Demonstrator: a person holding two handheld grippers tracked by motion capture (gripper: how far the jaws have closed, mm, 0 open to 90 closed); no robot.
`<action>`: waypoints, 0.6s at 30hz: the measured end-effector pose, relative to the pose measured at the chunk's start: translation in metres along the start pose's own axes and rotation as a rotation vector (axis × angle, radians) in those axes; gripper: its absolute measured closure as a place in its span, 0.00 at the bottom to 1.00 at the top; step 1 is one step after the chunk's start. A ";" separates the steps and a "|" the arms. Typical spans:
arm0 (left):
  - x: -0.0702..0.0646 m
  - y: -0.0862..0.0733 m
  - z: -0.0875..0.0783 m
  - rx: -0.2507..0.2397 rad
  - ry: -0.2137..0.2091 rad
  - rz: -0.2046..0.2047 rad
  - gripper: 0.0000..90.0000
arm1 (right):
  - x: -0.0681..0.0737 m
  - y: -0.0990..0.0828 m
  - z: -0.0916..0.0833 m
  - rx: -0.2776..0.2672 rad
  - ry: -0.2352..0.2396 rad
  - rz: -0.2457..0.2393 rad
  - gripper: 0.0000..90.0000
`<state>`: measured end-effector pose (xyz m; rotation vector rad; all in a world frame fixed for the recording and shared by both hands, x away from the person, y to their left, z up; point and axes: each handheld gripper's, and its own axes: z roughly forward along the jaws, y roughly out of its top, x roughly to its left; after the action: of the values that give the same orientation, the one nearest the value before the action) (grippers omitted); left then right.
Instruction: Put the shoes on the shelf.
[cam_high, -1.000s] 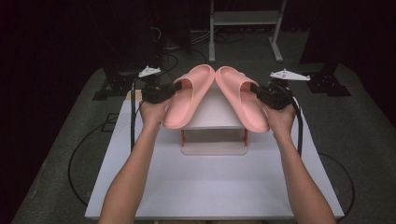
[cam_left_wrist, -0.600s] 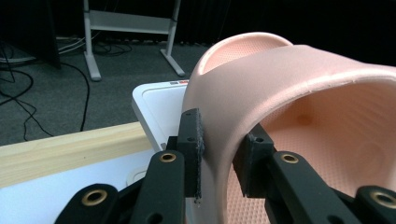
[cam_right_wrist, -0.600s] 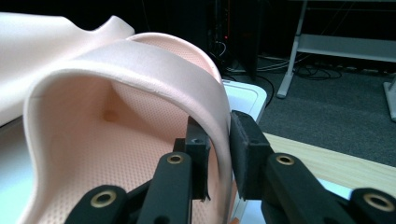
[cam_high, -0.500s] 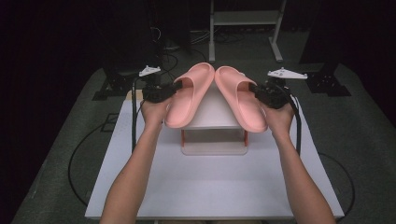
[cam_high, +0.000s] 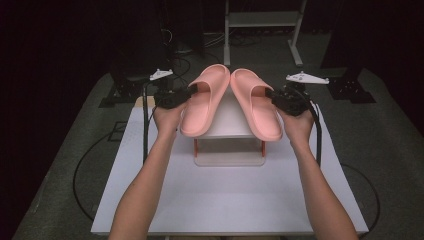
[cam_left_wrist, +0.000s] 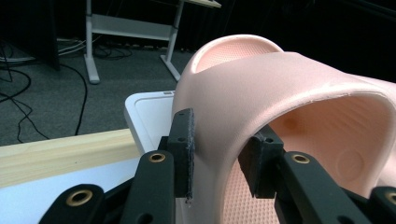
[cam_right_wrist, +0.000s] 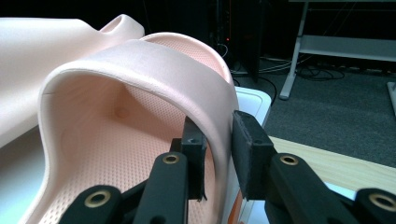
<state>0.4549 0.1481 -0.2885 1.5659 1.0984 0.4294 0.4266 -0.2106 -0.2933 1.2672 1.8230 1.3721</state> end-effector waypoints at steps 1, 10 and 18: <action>-0.001 0.000 0.001 0.000 0.000 -0.002 0.74 | 0.000 0.001 0.000 -0.002 0.001 0.000 0.82; -0.007 0.000 0.006 0.001 -0.014 -0.015 0.73 | 0.004 0.005 0.001 -0.012 0.001 0.010 0.80; -0.011 -0.002 0.009 0.014 -0.015 -0.009 0.71 | 0.007 0.004 0.006 -0.019 0.005 0.029 0.78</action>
<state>0.4558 0.1342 -0.2898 1.5739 1.0983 0.4039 0.4300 -0.2018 -0.2902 1.2864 1.7970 1.4068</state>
